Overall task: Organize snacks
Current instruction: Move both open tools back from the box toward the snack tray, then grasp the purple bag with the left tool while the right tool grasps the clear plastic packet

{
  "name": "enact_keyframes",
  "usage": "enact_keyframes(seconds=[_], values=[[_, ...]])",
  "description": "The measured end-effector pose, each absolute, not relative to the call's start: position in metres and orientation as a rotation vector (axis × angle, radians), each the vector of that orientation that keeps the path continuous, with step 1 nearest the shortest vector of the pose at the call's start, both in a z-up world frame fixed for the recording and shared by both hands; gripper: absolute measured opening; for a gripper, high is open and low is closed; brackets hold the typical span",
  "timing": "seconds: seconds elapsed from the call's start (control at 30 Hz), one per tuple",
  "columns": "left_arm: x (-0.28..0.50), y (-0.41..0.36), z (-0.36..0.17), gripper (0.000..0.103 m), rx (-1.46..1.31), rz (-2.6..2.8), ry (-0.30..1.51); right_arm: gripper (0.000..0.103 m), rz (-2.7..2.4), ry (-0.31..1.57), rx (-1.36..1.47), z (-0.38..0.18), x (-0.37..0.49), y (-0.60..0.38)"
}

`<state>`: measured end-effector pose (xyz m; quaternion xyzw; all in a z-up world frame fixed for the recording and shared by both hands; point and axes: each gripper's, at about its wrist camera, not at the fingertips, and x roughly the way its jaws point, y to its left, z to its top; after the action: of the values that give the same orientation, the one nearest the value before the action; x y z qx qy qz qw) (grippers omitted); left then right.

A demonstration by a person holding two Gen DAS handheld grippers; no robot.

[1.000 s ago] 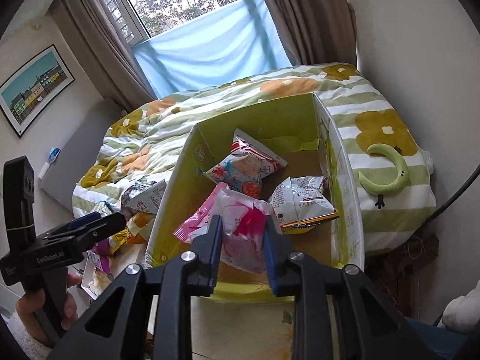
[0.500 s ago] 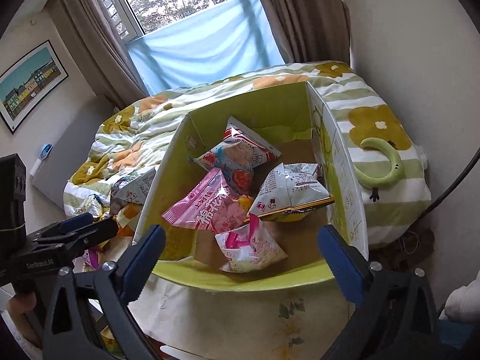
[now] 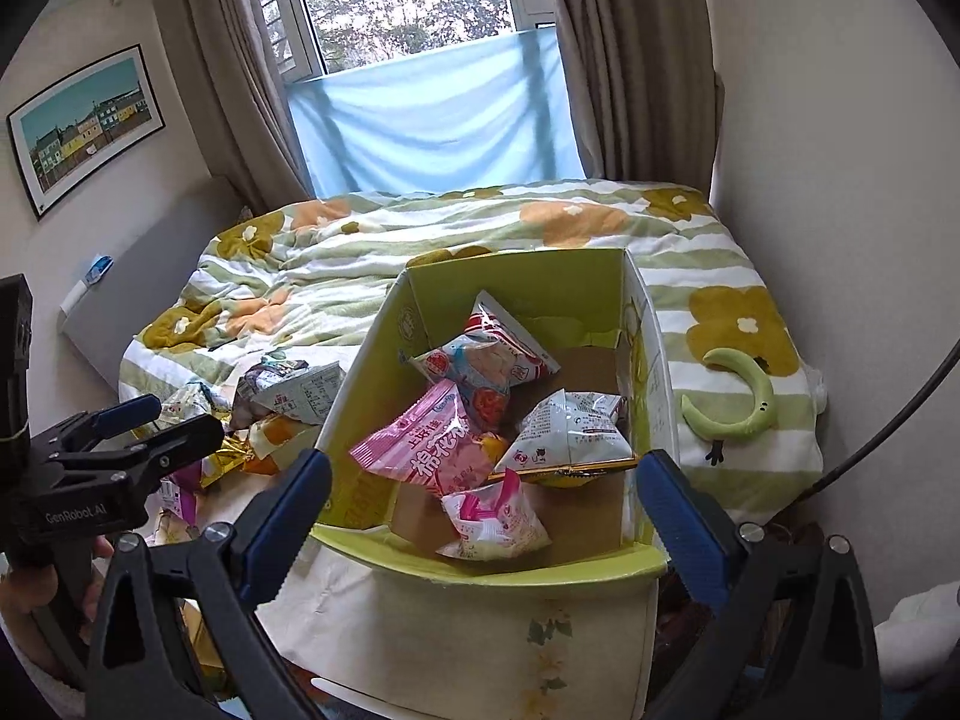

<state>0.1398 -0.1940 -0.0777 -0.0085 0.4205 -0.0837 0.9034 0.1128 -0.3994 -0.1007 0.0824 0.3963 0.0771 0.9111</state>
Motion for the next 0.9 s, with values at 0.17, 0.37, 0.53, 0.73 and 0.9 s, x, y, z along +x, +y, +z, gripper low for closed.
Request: enact_keyframes(seconds=[0.17, 0.37, 0.53, 0.73, 0.9], values=[[0.118, -0.176, -0.076, 0.103, -0.008, -0.096, 0.855, 0.101, 0.218, 0.813, 0.162, -0.098, 0.11, -0.389], [0.095, -0.131, -0.081, 0.103, -0.036, -0.043, 0.841, 0.101, 0.241, 0.766, 0.135, -0.094, 0.098, -0.358], [0.084, -0.075, -0.091, 0.103, -0.044, -0.012, 0.855, 0.101, 0.262, 0.758, 0.14, -0.092, 0.097, -0.32], [0.079, 0.002, -0.103, 0.103, -0.088, 0.002, 0.89, 0.101, 0.275, 0.793, 0.175, -0.1, 0.1, -0.26], [0.092, 0.052, -0.123, 0.103, -0.107, -0.016, 0.935, 0.101, 0.287, 0.833, 0.166, -0.115, 0.106, -0.21]])
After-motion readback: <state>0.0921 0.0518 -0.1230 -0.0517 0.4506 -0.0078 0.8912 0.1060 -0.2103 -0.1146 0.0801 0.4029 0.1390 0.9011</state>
